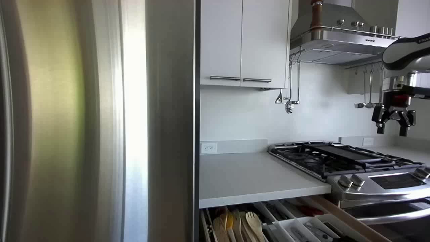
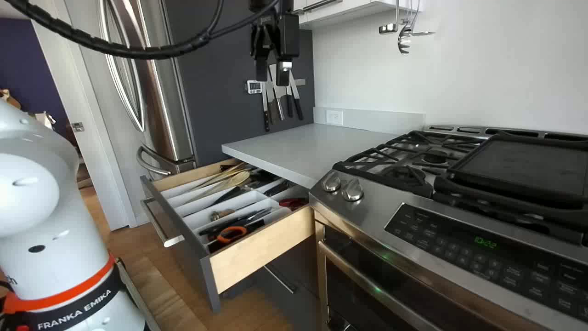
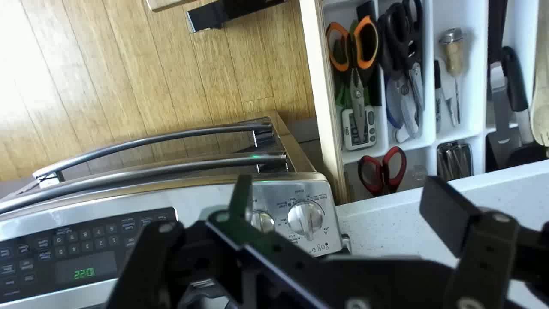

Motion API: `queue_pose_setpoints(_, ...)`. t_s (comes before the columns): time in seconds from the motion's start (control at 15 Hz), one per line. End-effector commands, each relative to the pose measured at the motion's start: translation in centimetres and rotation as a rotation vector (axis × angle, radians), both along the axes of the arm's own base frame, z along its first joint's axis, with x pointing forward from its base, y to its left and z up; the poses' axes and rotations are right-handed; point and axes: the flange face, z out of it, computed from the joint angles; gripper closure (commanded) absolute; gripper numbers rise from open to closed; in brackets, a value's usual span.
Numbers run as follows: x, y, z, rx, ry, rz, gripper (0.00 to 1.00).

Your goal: Remove a black cream spreader from the drawer and put it on the counter

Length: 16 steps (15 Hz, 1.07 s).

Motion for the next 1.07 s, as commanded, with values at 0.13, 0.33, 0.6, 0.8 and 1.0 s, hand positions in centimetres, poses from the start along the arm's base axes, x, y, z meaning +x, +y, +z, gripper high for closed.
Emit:
queue_pose_setpoints(0.13, 0.0, 0.0, 0.1, 0.0, 0.001, 0.0, 0.0)
queue_pose_setpoints(0.33, 0.0, 0.0, 0.1, 0.0, 0.001, 0.0, 0.0)
queue_pose_setpoints(0.6, 0.0, 0.0, 0.1, 0.0, 0.001, 0.0, 0.0)
queue_pose_setpoints(0.8, -0.4, 1.9, -0.6, 0.006, 0.01, 0.015, 0.0)
queue_pose_setpoints(1.0, -1.5, 7.4, -2.6, 0.016, 0.033, 0.088, 0.0)
